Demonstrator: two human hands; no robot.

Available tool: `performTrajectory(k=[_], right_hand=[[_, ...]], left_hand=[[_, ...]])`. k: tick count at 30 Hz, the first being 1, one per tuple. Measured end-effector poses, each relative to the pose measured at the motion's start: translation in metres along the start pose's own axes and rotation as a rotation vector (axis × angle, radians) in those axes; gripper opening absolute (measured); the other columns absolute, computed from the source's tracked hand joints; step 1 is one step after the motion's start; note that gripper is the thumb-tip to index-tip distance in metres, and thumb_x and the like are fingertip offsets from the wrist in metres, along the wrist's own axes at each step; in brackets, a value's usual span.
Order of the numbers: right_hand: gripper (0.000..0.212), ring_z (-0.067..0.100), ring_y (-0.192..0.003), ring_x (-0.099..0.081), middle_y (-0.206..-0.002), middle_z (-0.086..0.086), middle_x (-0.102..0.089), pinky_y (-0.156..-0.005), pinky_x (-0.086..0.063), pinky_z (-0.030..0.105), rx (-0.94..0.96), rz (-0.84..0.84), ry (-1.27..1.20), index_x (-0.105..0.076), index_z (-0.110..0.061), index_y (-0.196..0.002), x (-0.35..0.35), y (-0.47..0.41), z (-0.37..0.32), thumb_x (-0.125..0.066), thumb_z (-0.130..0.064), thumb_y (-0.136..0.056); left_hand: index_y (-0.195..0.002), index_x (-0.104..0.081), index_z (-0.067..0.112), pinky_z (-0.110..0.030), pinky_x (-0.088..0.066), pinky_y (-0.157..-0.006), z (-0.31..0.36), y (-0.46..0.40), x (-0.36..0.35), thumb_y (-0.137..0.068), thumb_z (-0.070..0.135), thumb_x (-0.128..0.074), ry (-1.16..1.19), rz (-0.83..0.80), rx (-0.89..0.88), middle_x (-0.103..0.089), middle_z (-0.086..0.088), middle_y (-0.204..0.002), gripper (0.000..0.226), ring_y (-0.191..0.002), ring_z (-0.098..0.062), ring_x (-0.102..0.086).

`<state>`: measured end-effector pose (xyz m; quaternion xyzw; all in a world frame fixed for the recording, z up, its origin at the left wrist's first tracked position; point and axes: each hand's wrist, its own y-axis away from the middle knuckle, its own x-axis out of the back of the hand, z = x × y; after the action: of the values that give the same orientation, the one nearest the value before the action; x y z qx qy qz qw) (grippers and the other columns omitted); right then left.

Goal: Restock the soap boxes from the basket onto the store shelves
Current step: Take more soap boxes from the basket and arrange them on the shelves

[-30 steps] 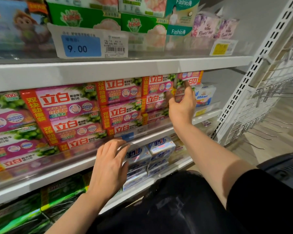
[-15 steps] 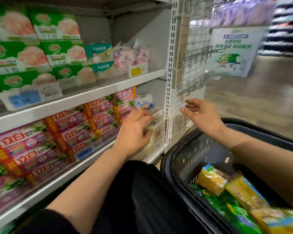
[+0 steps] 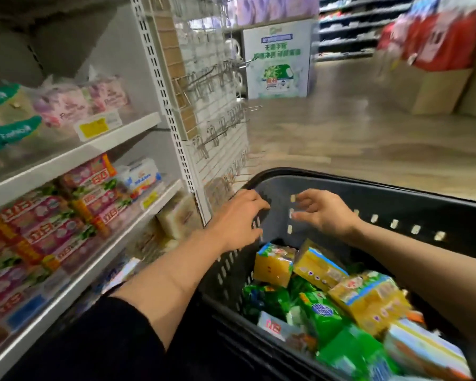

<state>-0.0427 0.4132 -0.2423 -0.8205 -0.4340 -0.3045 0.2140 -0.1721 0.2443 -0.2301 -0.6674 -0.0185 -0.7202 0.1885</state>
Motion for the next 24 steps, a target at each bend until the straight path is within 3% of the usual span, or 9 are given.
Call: performTrajectory(k=[5,11,15,20,24], right_hand=[[0.050,0.022,-0.097,-0.065,-0.106,0.009,-0.068,-0.088,-0.050,0.034,-0.137,-0.097,0.183,-0.062,-0.006,-0.116,0.001,0.011,0.064,-0.081,-0.021,-0.072],[0.039,0.023,-0.103,-0.060,-0.111,0.007,-0.065,-0.083,-0.044,0.028,-0.154,-0.284,0.378,-0.063,-0.010,-0.113,-0.010,0.008,0.110,-0.073,-0.018,-0.077],[0.052,0.021,-0.106,-0.060,-0.117,0.005,-0.064,-0.085,-0.046,0.026,-0.204,-0.353,0.403,-0.058,-0.014,-0.121,-0.022,0.001,0.134,-0.076,-0.024,-0.074],[0.071,0.024,-0.113,-0.054,-0.122,0.007,-0.057,-0.095,-0.045,0.029,-0.269,-0.393,0.339,-0.052,-0.013,-0.125,-0.050,-0.005,0.145,-0.083,-0.031,-0.063],[0.097,0.030,-0.125,-0.043,-0.134,0.013,-0.045,-0.101,-0.040,0.030,-0.342,-0.342,0.319,-0.041,-0.013,-0.137,-0.061,-0.010,0.147,-0.085,-0.040,-0.055]], left_hand=[[-0.137,-0.050,0.012,-0.036,-0.034,-0.105,0.014,-0.022,-0.040,-0.083,0.022,-0.072,0.018,-0.218,-0.028,-0.049,-0.008,-0.128,0.060,-0.125,-0.024,-0.038],[-0.138,-0.049,0.015,-0.032,-0.034,-0.106,0.016,-0.047,-0.085,-0.084,0.015,-0.066,-0.068,-0.400,-0.037,-0.048,-0.006,-0.131,0.056,-0.127,-0.024,-0.038],[-0.131,-0.051,0.013,-0.039,-0.039,-0.103,0.016,-0.051,-0.116,-0.083,0.021,-0.065,-0.032,-0.476,0.009,-0.048,-0.006,-0.128,0.050,-0.124,-0.025,-0.040],[-0.144,-0.036,0.019,-0.041,-0.038,-0.105,0.000,-0.036,-0.148,-0.077,0.039,-0.075,-0.085,-0.563,0.077,-0.039,-0.006,-0.139,0.080,-0.128,-0.028,-0.040],[-0.148,-0.026,0.020,-0.043,-0.039,-0.105,-0.010,-0.029,-0.159,-0.066,0.056,-0.080,0.146,-0.567,0.396,-0.030,-0.007,-0.142,0.105,-0.129,-0.030,-0.040]])
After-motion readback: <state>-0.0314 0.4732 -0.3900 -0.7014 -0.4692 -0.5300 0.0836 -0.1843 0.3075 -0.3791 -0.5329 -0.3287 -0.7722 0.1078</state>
